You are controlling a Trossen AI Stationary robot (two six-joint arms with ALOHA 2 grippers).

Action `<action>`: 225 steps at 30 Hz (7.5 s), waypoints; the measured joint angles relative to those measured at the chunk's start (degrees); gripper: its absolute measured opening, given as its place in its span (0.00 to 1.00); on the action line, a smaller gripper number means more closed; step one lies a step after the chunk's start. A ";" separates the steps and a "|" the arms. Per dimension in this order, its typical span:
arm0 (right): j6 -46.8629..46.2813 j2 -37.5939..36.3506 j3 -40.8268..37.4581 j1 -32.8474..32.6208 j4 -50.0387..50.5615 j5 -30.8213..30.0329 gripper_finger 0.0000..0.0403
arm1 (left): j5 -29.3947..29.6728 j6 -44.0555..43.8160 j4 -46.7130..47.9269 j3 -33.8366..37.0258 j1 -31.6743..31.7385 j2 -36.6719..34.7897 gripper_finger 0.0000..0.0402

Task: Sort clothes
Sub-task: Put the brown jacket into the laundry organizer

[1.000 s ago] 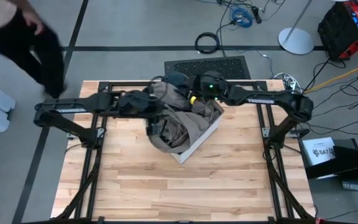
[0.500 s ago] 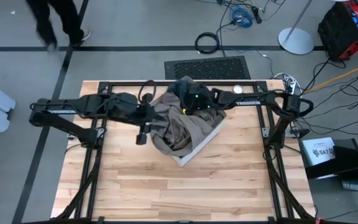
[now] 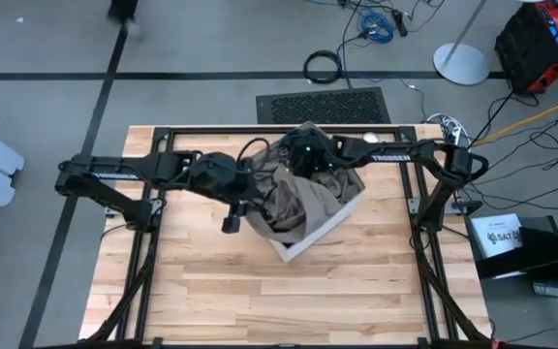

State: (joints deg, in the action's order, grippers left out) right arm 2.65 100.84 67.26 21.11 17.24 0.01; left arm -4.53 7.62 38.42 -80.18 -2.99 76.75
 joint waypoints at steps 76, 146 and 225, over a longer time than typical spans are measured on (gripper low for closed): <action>6.63 -23.78 10.96 -9.23 19.33 -30.64 0.24 | 10.63 3.91 6.09 -0.02 5.56 12.68 0.33; 1.04 -21.33 -14.80 -8.25 -4.09 -3.29 0.24 | 5.92 7.74 1.70 0.04 7.53 0.74 0.34; 16.94 -25.70 -14.83 -0.22 -4.83 7.63 0.24 | 2.95 6.18 -6.56 3.32 -3.69 -1.01 0.34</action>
State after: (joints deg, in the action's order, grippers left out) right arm 19.58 75.13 52.43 20.88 12.41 7.63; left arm -1.58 13.80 31.86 -76.86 -6.68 75.75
